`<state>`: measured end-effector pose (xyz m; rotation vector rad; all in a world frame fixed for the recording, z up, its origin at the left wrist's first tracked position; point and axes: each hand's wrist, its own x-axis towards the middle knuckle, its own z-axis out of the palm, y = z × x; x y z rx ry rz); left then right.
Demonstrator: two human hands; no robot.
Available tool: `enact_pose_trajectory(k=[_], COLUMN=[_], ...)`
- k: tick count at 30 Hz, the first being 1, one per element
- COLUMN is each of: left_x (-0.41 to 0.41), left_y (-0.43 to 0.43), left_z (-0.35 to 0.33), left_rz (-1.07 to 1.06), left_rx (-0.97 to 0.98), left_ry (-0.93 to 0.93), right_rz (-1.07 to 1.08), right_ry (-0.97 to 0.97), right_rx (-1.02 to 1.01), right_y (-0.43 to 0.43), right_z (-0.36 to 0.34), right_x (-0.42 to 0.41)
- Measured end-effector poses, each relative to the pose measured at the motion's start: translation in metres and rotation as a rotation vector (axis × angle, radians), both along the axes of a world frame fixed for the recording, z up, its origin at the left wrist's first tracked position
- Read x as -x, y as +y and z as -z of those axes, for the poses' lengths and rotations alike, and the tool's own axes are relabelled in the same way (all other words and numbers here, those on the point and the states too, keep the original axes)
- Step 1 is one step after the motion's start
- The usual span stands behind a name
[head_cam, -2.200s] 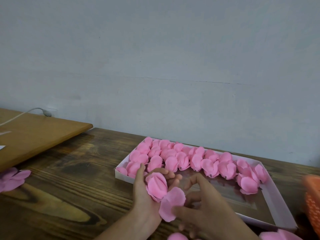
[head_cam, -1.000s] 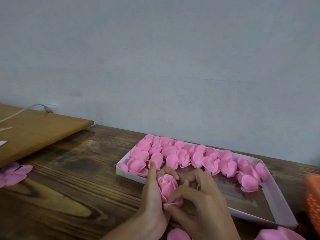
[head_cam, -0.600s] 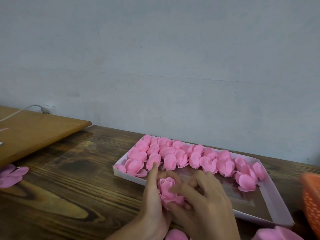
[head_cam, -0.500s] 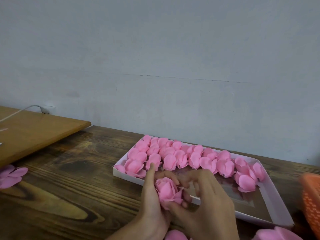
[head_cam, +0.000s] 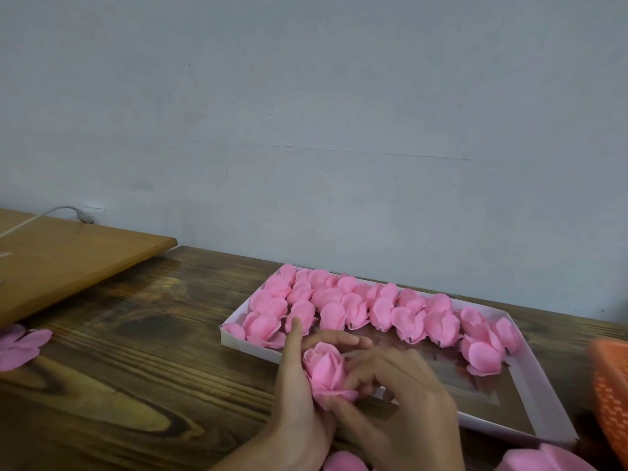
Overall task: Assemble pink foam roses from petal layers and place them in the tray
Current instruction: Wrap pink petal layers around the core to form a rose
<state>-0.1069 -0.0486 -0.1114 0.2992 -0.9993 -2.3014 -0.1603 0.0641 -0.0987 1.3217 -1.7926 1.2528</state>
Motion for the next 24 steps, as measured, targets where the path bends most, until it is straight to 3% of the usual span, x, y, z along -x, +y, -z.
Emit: enact_pose_trajectory(k=[13, 18, 24], left_x=[0.001, -0.004, -0.004], left_y=[-0.001, 0.004, 0.002], left_z=[-0.004, -0.008, -0.005], left_rz=[-0.101, 0.062, 0.107], left_rx=[-0.02, -0.167, -0.215], left_ry=[-0.062, -0.016, -0.029], right_rz=[0.002, -0.009, -0.03], right_ry=[0.173, 0.106, 0.127], right_rx=[0.12, 0.098, 0.06], right_y=[-0.005, -0.002, -0.001], right_z=[0.006, -0.002, -0.006], right_x=[0.002, -0.002, -0.004])
